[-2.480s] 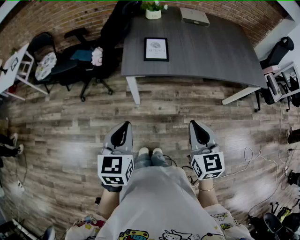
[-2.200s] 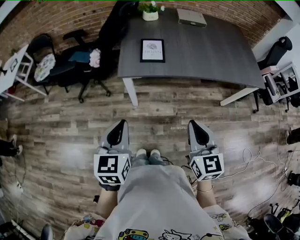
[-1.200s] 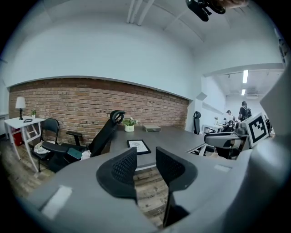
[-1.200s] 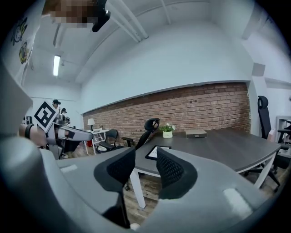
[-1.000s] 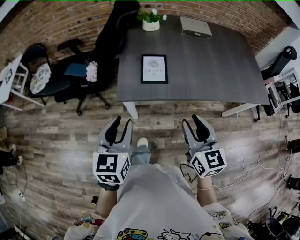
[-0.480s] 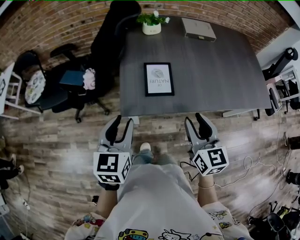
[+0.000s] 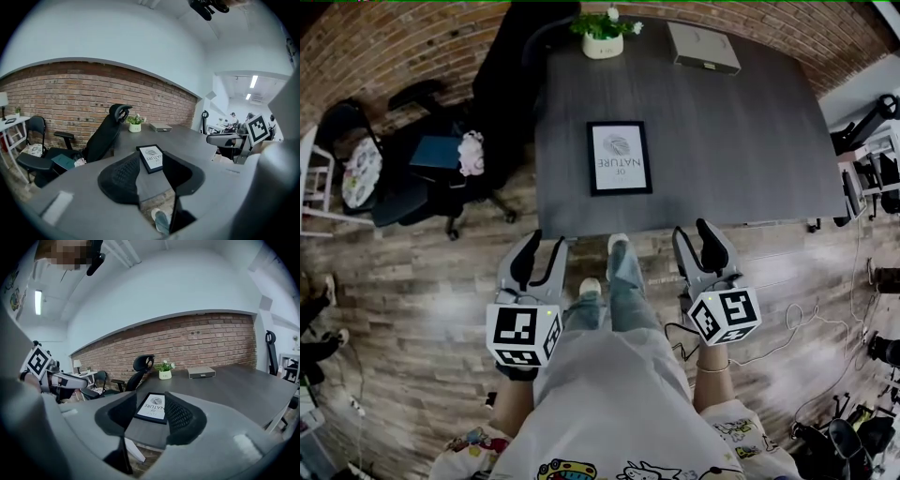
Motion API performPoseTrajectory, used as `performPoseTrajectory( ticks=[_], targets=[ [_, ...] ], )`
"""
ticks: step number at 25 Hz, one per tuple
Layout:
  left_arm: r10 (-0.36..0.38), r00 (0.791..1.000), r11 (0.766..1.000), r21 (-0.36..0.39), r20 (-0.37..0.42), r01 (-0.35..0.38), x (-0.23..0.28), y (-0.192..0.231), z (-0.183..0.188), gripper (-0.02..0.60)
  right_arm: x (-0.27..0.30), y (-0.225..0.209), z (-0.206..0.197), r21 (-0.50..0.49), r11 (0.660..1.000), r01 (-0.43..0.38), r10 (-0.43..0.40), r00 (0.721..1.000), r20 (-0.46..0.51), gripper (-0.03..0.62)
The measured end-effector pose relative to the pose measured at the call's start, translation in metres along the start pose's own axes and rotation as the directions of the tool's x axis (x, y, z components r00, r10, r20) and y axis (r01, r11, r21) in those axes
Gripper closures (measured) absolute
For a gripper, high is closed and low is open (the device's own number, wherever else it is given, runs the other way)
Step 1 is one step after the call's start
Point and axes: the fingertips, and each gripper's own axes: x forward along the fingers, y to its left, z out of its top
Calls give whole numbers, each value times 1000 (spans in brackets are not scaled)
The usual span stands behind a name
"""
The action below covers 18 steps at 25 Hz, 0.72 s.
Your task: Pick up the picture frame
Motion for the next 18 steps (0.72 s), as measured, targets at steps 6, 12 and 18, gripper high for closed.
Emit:
performPoseTrajectory(
  ticks=[6,12,18],
  targets=[
    [2,1000,1000,-6,-10,-2,42,5,15,417,37,-23,4,14,1000,-26,27,999,-28,405],
    [36,999,999,-15,11,-36,94,17,46,413,90,-48,22,6,996,-88,88,995,-46,398],
    [71,996,997,-37,46,-70,141,24,83,411,138,-69,53,-17,988,-156,155,987,-40,395]
  ],
)
